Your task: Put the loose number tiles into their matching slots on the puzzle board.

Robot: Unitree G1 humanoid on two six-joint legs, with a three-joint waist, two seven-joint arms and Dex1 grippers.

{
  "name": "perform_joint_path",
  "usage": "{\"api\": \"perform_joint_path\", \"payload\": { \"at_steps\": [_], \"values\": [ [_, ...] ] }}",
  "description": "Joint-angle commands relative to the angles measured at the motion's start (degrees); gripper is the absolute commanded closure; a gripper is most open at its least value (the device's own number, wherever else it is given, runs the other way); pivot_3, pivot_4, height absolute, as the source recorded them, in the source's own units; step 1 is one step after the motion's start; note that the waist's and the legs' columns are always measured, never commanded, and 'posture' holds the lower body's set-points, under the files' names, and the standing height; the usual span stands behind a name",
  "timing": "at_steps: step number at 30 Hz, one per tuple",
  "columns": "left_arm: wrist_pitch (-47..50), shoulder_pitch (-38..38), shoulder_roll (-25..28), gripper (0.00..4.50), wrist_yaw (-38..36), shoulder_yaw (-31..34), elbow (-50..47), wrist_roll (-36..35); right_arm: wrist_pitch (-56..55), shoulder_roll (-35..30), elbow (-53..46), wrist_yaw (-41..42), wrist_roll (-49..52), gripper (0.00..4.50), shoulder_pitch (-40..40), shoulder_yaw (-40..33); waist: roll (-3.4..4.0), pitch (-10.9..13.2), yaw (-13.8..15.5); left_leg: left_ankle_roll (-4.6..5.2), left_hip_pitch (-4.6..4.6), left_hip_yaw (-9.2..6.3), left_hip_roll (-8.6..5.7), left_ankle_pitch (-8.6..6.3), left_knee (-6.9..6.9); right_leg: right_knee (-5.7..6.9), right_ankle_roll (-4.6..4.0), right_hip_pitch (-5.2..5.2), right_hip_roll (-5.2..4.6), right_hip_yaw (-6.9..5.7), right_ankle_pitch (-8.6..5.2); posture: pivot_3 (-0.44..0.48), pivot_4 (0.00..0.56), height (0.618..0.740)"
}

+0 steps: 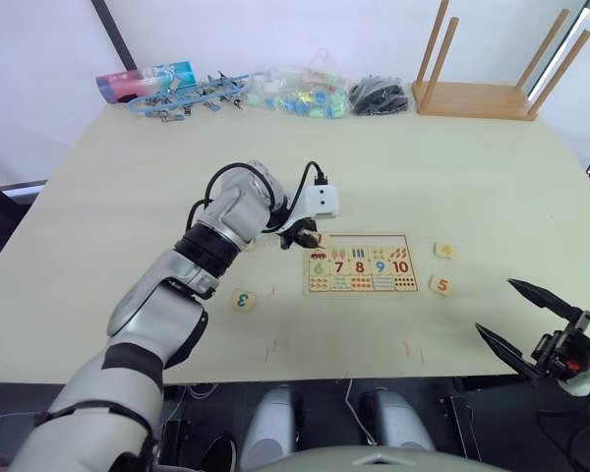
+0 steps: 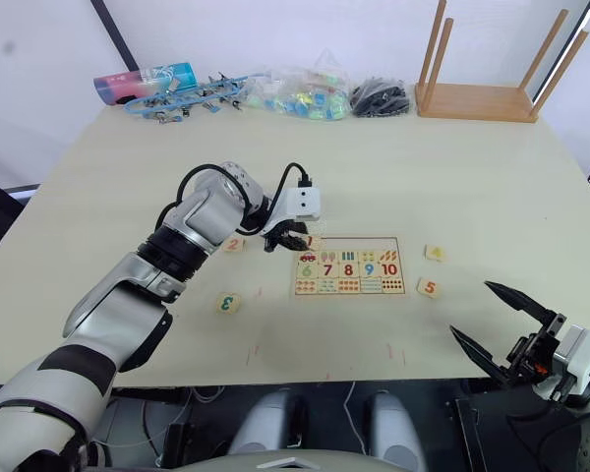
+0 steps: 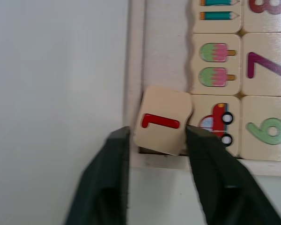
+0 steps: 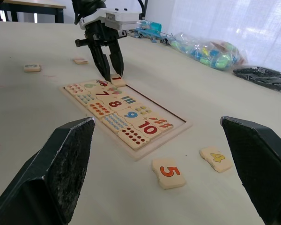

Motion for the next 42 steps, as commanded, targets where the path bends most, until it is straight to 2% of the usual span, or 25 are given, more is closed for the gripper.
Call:
{"api": "perform_joint_path", "payload": {
  "at_steps": [1, 11, 22, 28, 38, 42],
  "values": [
    [-1.31, -1.43, 0.23, 1.43, 0.13, 1.25, -0.78, 0.2, -0.35, -0.58, -1.13, -0.23, 0.62, 0.0, 0.26, -0.56, 0.0, 0.0, 0.0, 0.0, 0.0, 0.0, 0.0, 0.0, 0.0, 0.0, 0.0, 0.0, 0.0, 0.0, 0.0, 0.0, 0.15, 0.737],
    [-1.34, -1.96, 1.31, 1.43, -0.85, 1.84, -1.64, -0.18, -0.22, -0.56, -1.06, -0.4, 0.42, 0.0, 0.21, -0.51, 0.0, 0.0, -0.01, 0.0, 0.0, 0.0, 0.0, 0.0, 0.0, 0.0, 0.0, 0.0, 0.0, 0.0, 0.0, 0.0, 0.15, 0.737],
    [-3.18, -2.71, 5.86, 1.43, -8.18, 3.77, -4.48, -3.1, -0.08, -0.54, -1.03, -0.41, 0.49, 0.0, 0.11, -0.49, 0.01, 0.0, 0.0, 0.0, 0.0, 0.02, 0.0, 0.0, 0.0, 0.0, 0.0, 0.0, 0.0, 0.0, 0.0, 0.0, 0.15, 0.737],
    [-8.17, -3.92, 5.5, 1.43, -9.47, 7.2, 3.04, -6.57, 0.2, -0.63, -1.05, -0.38, 0.53, 0.0, 0.08, -0.4, 0.01, 0.0, -0.02, 0.0, 0.01, 0.04, 0.0, 0.0, 0.01, 0.03, 0.0, 0.0, 0.0, 0.0, 0.0, 0.0, 0.15, 0.737],
    [-23.36, -4.53, 1.56, 1.43, -8.04, 14.49, 21.86, -11.09, 0.34, -0.67, -1.21, -0.53, 0.42, 0.0, 0.14, -0.3, 0.0, 0.01, 0.01, 0.0, 0.0, 0.13, -0.01, 0.0, 0.01, 0.01, 0.01, 0.0, 0.0, -0.01, 0.0, 0.0, 0.15, 0.737],
    [-28.55, -5.12, -0.77, 3.22, -6.96, 17.6, 28.94, -12.4, 0.38, -0.56, -1.34, -0.69, 0.36, 0.0, 0.16, -0.16, -0.01, 0.01, -0.01, 0.0, -0.01, 0.19, -0.02, 0.0, 0.02, 0.01, 0.01, 0.0, 0.0, -0.01, 0.01, 0.0, 0.15, 0.737]
  ]
}}
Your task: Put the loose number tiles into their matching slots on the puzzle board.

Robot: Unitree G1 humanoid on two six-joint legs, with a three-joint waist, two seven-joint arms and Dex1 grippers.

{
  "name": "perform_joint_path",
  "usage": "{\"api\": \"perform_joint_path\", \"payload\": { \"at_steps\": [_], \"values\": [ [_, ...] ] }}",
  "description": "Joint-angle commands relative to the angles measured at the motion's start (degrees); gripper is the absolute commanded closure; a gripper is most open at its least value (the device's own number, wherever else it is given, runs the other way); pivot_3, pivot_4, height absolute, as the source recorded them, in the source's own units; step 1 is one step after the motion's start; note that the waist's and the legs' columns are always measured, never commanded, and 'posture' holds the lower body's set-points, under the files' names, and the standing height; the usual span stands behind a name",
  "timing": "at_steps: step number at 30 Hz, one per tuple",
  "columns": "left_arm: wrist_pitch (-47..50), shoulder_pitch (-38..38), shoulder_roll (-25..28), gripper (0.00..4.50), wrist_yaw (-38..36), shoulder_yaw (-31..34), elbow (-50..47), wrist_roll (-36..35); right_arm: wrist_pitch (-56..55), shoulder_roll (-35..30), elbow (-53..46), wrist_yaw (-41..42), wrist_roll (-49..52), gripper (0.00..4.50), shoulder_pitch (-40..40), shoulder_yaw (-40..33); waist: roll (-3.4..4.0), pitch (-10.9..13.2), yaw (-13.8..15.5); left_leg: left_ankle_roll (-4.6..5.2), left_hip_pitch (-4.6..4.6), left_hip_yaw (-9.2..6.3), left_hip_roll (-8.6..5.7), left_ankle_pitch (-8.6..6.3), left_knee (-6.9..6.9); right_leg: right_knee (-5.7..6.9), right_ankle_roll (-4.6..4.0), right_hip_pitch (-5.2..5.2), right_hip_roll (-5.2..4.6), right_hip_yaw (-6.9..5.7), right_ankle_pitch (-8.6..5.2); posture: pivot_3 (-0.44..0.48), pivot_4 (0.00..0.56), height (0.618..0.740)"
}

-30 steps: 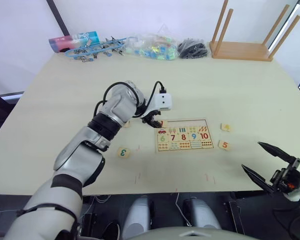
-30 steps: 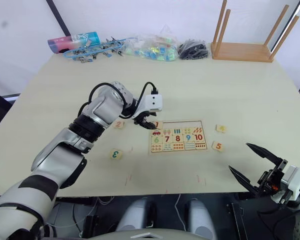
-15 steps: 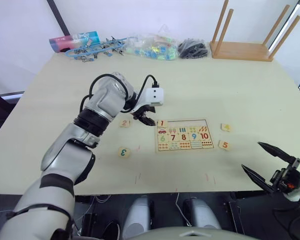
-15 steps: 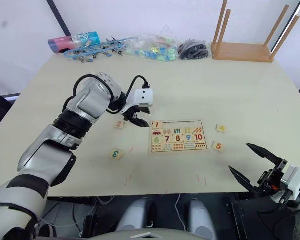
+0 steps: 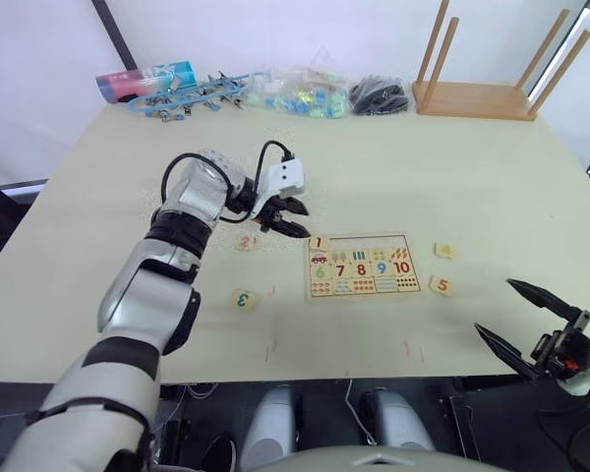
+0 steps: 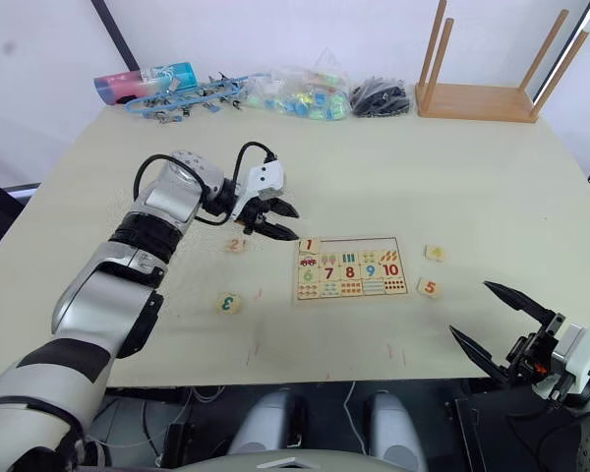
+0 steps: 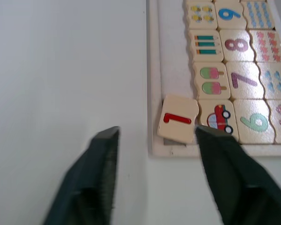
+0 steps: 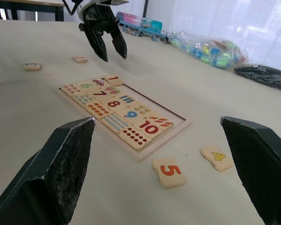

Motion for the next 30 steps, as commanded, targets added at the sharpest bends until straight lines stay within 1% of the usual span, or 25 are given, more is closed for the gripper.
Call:
{"api": "perform_joint_path", "payload": {
  "at_steps": [1, 2, 3, 8, 14, 19, 30],
  "values": [
    [-5.49, -2.33, -1.26, 3.62, 1.14, 3.41, 4.69, -1.64, 0.07, -0.44, -1.33, -0.51, 0.65, 0.0, 0.31, -0.25, 0.0, 0.0, 0.0, 0.0, 0.0, 0.0, 0.0, 0.0, 0.0, 0.01, 0.0, 0.0, 0.0, 0.0, 0.0, 0.0, 0.15, 0.737],
    [-7.74, -2.35, -1.63, 4.12, 1.55, 3.77, 6.12, -1.54, 0.04, -0.43, -1.33, -0.54, 0.63, 0.0, 0.31, -0.26, 0.0, 0.0, -0.01, 0.0, 0.0, 0.0, 0.0, 0.0, 0.0, 0.01, 0.0, 0.0, 0.0, -0.01, 0.0, 0.0, 0.15, 0.737],
    [-9.44, -2.42, -1.9, 4.39, 1.8, 4.02, 7.23, -1.37, 0.0, -0.44, -1.3, -0.54, 0.64, 0.0, 0.32, -0.28, 0.0, 0.0, -0.03, 0.0, 0.0, 0.01, 0.0, 0.0, 0.0, 0.01, 0.0, 0.0, 0.0, -0.01, 0.0, 0.0, 0.15, 0.737],
    [-16.16, -1.84, -3.55, 4.39, 0.43, 4.73, 10.81, -0.99, -0.18, -0.44, -1.09, -0.71, 0.59, 0.0, 0.4, -0.27, 0.0, 0.0, 0.03, 0.0, -0.01, 0.03, 0.0, 0.0, 0.0, 0.0, 0.0, 0.0, 0.0, -0.01, 0.0, 0.0, 0.15, 0.737],
    [-21.15, -2.11, -4.56, 4.39, 2.73, 3.91, 14.51, 1.65, -0.53, -0.32, -0.6, -0.57, 0.5, 0.0, 0.7, -0.37, 0.0, 0.0, -0.05, 0.0, -0.01, 0.03, -0.01, 0.0, -0.01, 0.01, 0.0, 0.0, 0.01, -0.02, 0.0, 0.0, 0.15, 0.737],
    [-22.64, -3.23, -5.36, 4.39, 5.8, 3.96, 16.94, 3.36, -0.75, -0.38, -0.49, -0.54, 0.47, 0.0, 1.18, -0.59, -0.01, 0.0, 0.01, 0.0, -0.01, 0.03, -0.01, 0.0, 0.0, 0.0, 0.0, 0.0, 0.0, -0.02, 0.01, 0.0, 0.15, 0.737],
    [-24.13, -3.71, -5.65, 4.39, 8.34, 4.53, 18.98, 5.33, -0.86, -0.44, -0.72, -0.59, 0.56, 0.0, 1.53, -0.68, -0.01, 0.0, -0.02, 0.0, -0.01, 0.02, -0.01, 0.0, 0.0, 0.0, 0.0, 0.0, 0.0, -0.03, 0.0, 0.0, 0.15, 0.737]
  ]
}}
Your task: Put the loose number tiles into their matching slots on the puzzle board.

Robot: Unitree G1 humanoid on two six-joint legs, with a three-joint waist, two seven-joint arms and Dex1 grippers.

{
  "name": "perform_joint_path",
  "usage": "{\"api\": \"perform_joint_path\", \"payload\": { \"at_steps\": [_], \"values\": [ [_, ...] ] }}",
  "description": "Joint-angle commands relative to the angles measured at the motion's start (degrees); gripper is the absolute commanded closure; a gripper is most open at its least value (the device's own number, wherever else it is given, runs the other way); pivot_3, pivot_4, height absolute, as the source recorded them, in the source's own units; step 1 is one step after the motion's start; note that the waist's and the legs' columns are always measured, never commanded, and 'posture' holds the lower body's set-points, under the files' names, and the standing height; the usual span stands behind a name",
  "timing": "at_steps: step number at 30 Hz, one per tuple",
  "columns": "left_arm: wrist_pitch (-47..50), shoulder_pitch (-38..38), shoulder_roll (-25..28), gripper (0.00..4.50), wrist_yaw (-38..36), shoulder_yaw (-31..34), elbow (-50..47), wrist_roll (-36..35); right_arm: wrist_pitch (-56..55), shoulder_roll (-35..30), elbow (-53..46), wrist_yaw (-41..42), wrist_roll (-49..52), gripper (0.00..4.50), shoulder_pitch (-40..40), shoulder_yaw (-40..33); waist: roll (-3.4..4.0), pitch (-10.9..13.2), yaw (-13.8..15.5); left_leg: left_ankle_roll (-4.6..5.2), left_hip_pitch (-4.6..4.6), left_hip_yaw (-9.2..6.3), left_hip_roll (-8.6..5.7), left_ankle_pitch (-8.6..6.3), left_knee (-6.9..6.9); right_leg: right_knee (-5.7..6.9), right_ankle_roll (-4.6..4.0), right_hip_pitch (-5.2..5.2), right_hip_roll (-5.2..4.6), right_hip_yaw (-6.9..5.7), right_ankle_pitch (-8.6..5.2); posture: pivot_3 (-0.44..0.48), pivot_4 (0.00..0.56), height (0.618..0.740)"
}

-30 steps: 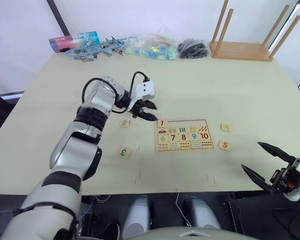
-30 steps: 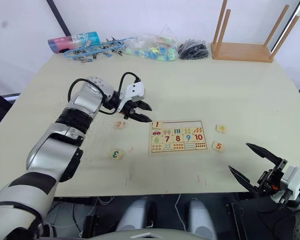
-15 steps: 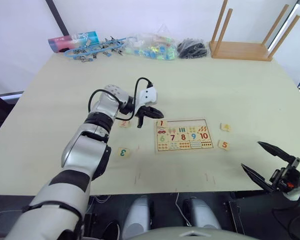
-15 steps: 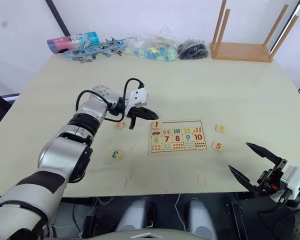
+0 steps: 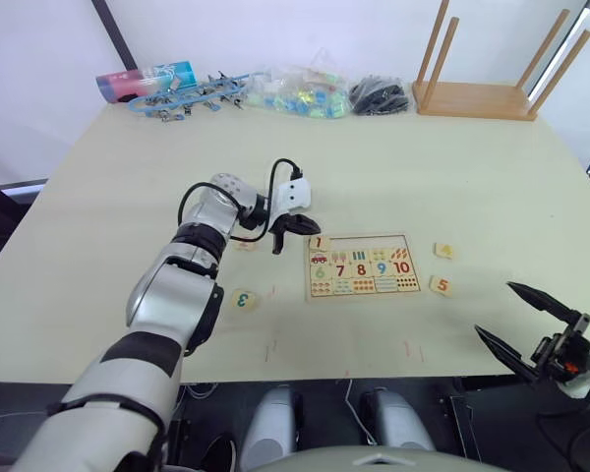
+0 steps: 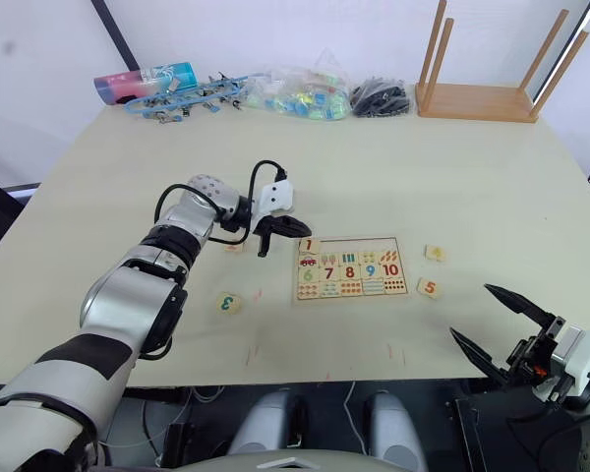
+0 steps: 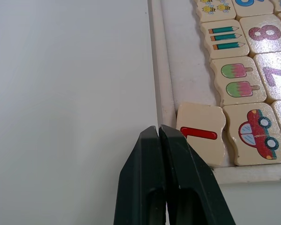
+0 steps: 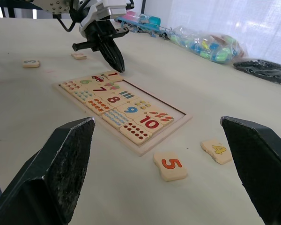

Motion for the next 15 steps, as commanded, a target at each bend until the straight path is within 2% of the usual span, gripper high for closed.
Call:
{"api": "perform_joint_path", "payload": {
  "at_steps": [1, 15],
  "values": [
    [-0.97, -1.8, -0.02, 4.39, 0.47, 1.22, -0.16, 0.17, -0.73, -0.47, -0.93, -0.1, 0.7, 0.0, 0.24, -0.87, 0.0, 0.0, 0.0, 0.0, 0.0, 0.0, 0.0, 0.0, 0.0, 0.0, 0.0, 0.0, 0.0, 0.0, 0.0, 0.0, 0.15, 0.737],
    [-2.86, -0.74, 0.65, 4.39, -1.43, 0.69, 0.08, 1.43, -0.71, -0.61, -0.97, 0.06, 0.8, 0.0, 0.62, -1.12, 0.0, 0.0, 0.01, 0.0, 0.0, 0.01, 0.0, 0.0, 0.0, 0.0, 0.0, 0.0, 0.0, 0.0, 0.0, 0.0, 0.15, 0.737]
  ]
}}
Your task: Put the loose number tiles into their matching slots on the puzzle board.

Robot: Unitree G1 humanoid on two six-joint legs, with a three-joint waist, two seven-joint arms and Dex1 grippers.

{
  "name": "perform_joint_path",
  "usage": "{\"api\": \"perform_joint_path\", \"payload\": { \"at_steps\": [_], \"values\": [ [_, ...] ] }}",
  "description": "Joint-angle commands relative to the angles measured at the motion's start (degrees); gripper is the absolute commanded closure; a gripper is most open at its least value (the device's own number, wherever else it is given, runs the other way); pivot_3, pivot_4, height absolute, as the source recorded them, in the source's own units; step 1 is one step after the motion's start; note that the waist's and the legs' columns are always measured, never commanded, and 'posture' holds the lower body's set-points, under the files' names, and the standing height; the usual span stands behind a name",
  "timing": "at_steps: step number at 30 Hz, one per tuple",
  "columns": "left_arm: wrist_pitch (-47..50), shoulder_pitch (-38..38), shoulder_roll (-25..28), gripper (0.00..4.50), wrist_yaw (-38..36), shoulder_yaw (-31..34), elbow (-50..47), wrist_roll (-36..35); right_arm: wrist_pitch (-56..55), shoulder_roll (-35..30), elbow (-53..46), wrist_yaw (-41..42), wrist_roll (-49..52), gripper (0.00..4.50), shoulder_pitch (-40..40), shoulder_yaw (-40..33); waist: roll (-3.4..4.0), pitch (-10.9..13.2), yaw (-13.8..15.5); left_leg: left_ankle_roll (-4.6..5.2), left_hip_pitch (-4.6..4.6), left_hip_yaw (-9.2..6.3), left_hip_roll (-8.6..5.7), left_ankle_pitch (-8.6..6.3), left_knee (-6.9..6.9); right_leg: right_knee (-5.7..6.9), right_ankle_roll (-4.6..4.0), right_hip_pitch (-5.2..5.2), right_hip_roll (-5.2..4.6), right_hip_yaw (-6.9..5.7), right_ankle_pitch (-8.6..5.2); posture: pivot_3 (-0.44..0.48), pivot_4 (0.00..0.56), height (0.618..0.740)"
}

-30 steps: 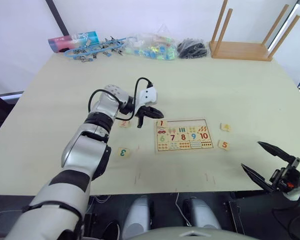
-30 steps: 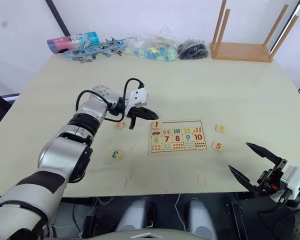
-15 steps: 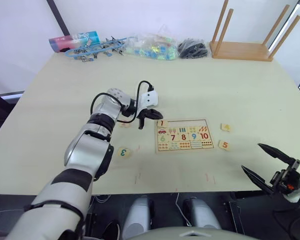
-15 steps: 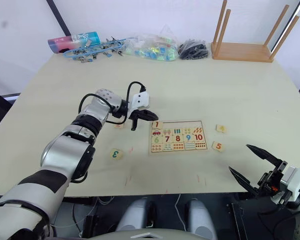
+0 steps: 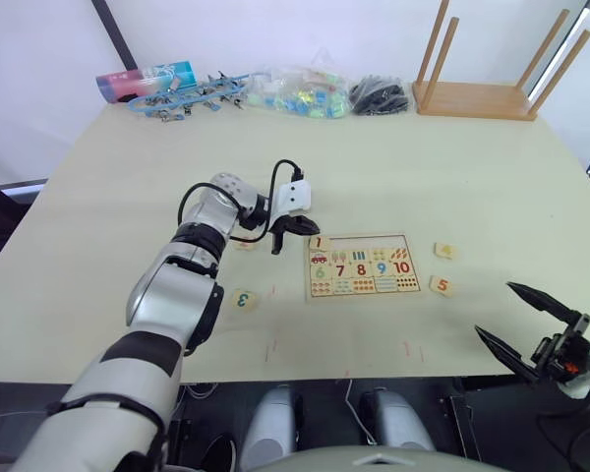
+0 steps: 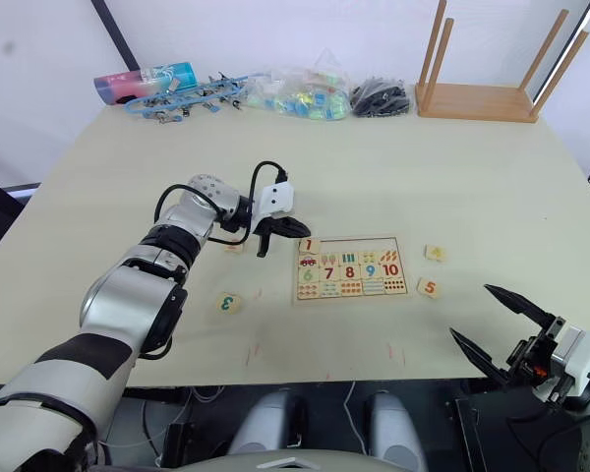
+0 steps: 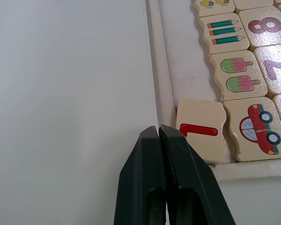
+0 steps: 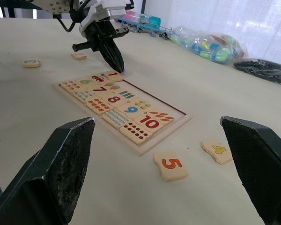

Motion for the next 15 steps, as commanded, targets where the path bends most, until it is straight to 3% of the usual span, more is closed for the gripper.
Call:
{"api": "perform_joint_path", "payload": {
  "at_steps": [1, 15],
  "values": [
    [-1.27, -0.53, 0.57, 4.39, -0.9, 0.69, -0.23, 0.26, -0.72, -0.62, -0.97, 0.04, 0.81, 0.0, 0.45, -1.13, 0.0, 0.0, 0.0, 0.0, 0.0, 0.0, 0.0, 0.0, 0.0, 0.0, 0.0, 0.0, 0.0, 0.0, 0.0, 0.0, 0.15, 0.737],
    [-1.88, -0.3, 0.96, 4.39, -2.21, 0.96, -0.24, 0.81, -0.7, -0.75, -0.7, 0.17, 0.8, 0.0, 0.25, -0.89, 0.0, 0.0, 0.0, 0.0, 0.0, 0.0, 0.0, 0.0, 0.0, 0.0, 0.0, 0.0, 0.0, 0.0, 0.0, 0.0, 0.15, 0.737]
  ]
}}
